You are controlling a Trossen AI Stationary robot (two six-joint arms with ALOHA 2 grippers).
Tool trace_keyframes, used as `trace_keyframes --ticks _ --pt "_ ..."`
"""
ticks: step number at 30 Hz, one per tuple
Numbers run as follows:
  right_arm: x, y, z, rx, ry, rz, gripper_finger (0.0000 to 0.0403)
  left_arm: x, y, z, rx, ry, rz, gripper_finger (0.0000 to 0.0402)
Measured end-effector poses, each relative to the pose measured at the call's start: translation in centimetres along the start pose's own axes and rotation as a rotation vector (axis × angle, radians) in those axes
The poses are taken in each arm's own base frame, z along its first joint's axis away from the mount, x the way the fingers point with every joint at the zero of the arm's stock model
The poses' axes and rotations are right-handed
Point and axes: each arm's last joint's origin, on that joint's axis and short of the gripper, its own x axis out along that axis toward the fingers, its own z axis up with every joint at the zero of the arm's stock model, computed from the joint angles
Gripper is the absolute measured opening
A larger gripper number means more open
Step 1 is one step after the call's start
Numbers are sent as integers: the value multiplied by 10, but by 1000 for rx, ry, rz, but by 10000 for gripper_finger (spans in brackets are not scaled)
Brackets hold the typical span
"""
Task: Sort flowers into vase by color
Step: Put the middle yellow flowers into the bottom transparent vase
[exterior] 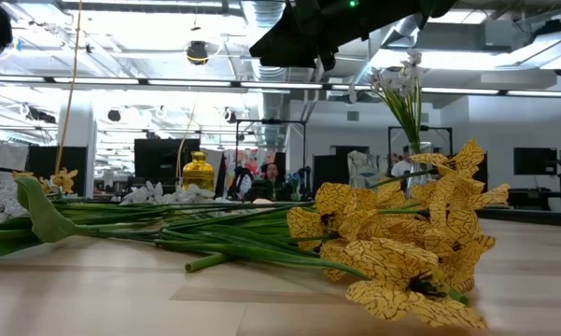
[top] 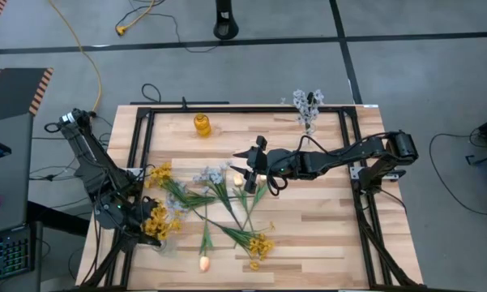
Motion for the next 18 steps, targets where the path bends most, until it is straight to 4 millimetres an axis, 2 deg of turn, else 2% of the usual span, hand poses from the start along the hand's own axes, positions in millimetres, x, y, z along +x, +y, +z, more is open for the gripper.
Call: trace_keyframes --ticks 7,11,18 --pt "0 0 0 0 0 0 214 0 0 1 79 -41 19 178" --pt "0 1 0 0 -1 11 214 0 0 1 61 -17 10 178" --pt "10 12 0 99 -106 197 214 0 0 1 97 -18 11 178"
